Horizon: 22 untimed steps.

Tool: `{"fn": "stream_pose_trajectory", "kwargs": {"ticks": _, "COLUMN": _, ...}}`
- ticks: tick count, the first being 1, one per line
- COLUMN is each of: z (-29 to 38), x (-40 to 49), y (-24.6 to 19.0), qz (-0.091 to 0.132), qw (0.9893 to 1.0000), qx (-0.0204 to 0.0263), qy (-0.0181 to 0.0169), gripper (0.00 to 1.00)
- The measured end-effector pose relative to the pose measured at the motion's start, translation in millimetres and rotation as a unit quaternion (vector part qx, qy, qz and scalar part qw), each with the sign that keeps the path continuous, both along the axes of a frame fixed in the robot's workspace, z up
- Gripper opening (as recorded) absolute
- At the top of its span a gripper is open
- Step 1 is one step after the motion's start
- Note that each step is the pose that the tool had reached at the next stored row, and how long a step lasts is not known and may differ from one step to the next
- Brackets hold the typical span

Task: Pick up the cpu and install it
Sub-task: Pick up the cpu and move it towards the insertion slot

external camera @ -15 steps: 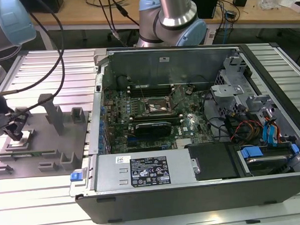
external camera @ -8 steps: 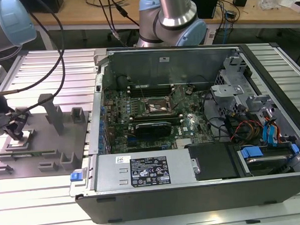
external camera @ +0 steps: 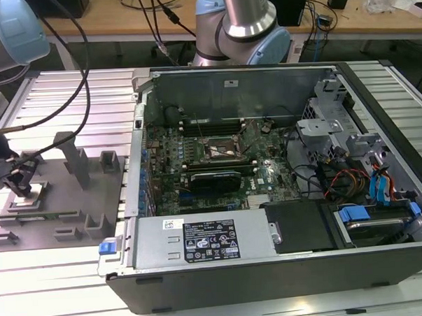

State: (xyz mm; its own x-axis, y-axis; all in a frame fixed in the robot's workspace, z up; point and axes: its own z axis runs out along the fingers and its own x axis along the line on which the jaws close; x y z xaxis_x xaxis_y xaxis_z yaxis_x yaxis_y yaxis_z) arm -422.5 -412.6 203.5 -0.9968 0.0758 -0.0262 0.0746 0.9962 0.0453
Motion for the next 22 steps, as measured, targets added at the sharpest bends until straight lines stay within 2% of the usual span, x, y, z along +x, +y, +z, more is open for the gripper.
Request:
{"fn": "stream_pose_trajectory", "kwargs": {"ticks": 1, "z": 0.0, "x": 0.0, "y": 0.0, "qz": 0.000, "qw": 1.0000, "qx": 0.0000, "qy": 0.0000, "gripper": 0.11}}
{"fn": "stream_pose_trajectory", "kwargs": {"ticks": 2, "z": 0.0, "x": -0.1, "y": 0.0, "qz": 0.000, "qw": 1.0000, "qx": 0.0000, "qy": 0.0000, "gripper": 0.17}}
{"fn": "stream_pose_trajectory", "kwargs": {"ticks": 3, "z": 0.0, "x": -0.1, "y": 0.0, "qz": 0.000, "qw": 1.0000, "qx": 0.0000, "qy": 0.0000, "gripper": 0.17}}
{"fn": "stream_pose_trajectory", "kwargs": {"ticks": 5, "z": 0.0, "x": -0.3, "y": 0.0, "qz": 0.000, "qw": 1.0000, "qx": 0.0000, "qy": 0.0000, "gripper": 0.42}}
{"fn": "stream_pose_trajectory", "kwargs": {"ticks": 6, "z": 0.0, "x": -0.4, "y": 0.0, "qz": 0.000, "qw": 1.0000, "qx": 0.0000, "qy": 0.0000, "gripper": 0.42}}
{"fn": "stream_pose_trajectory", "kwargs": {"ticks": 7, "z": 0.0, "x": -0.6, "y": 0.0, "qz": 0.000, "qw": 1.0000, "qx": 0.0000, "qy": 0.0000, "gripper": 0.60}}
{"fn": "stream_pose_trajectory", "kwargs": {"ticks": 13, "z": -4.0, "x": -0.6, "y": 0.4, "qz": 0.000, "qw": 1.0000, "qx": 0.0000, "qy": 0.0000, "gripper": 0.60}}
{"fn": "stream_pose_trajectory", "kwargs": {"ticks": 22, "z": -9.0, "x": 0.8, "y": 3.5, "qz": 0.004, "qw": 1.0000, "qx": -0.0016, "qy": 0.0000, "gripper": 0.60}}
